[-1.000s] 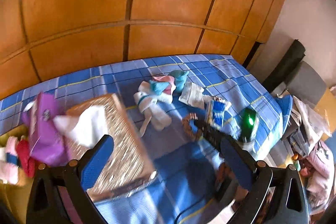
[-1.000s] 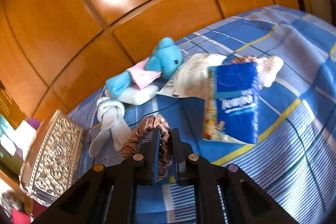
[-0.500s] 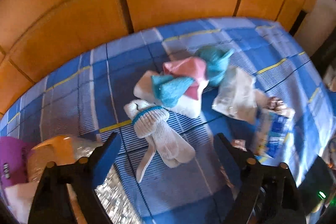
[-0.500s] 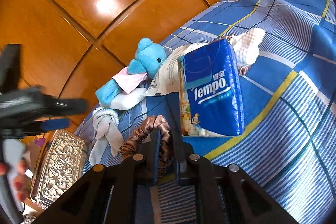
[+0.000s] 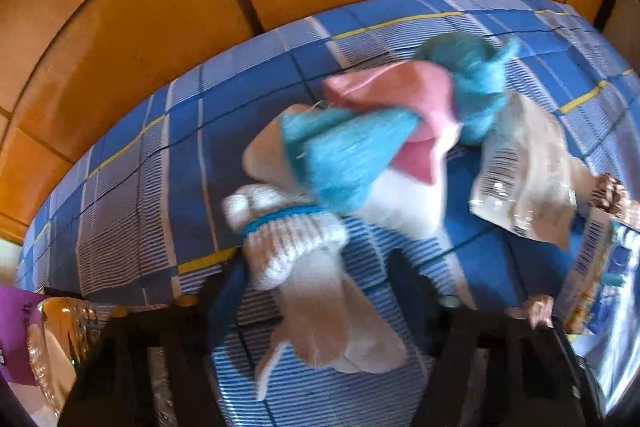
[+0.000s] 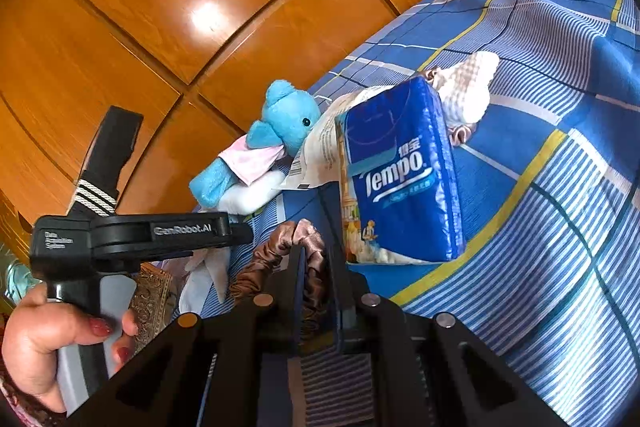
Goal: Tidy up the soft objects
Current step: 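Grasp the white sock with blue band with the left tool while the right tool grasps the brown scrunchie, then carry the white sock into the gold tray and open the left tool while the right tool carries the scrunchie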
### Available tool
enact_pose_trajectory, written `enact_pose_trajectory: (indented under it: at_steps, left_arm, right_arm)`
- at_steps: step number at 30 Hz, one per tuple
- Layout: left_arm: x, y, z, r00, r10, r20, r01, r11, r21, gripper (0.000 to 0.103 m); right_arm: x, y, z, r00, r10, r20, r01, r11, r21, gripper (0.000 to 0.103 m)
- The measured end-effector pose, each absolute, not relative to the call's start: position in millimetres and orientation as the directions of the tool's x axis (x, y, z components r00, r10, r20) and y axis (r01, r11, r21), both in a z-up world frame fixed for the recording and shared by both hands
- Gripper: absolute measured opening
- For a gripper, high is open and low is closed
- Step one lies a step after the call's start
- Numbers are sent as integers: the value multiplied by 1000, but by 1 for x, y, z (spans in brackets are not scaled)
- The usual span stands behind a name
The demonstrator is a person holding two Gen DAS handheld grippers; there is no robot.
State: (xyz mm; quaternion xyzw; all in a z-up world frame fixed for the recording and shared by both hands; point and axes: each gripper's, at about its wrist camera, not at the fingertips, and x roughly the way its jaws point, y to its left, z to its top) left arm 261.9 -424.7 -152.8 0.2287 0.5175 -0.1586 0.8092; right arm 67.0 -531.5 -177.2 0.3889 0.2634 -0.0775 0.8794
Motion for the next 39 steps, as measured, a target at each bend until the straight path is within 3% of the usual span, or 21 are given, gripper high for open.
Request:
enact_pose_trajectory:
  at_steps: [6,16,24,31,39]
  left_arm:
    - [270,-406,-149,386,-56,-921,424,897,123,37]
    - [233,-385,-98,350,-332,-876,468,872,-144,37]
    - [206,-347,-48,346,-486,-803,526,809,-263,37]
    - [181,-280,0,416,-567,-710,545,781,-304,37]
    - [184,-179,29,515,-562,-647,472,816,-333,37]
  right_arm:
    - [66,-530,-178,848,65,-526,344,687,640,11]
    - [67,-530,-178,842,58,-537,354,691,630,10]
    - [71,-527,-177,831,43,-554,371,700,611,10]
    - [77,-521,-175,817,22,-576,394,709,585,10]
    - [84,-516,-174,797,-2,-604,417,725,548,10]
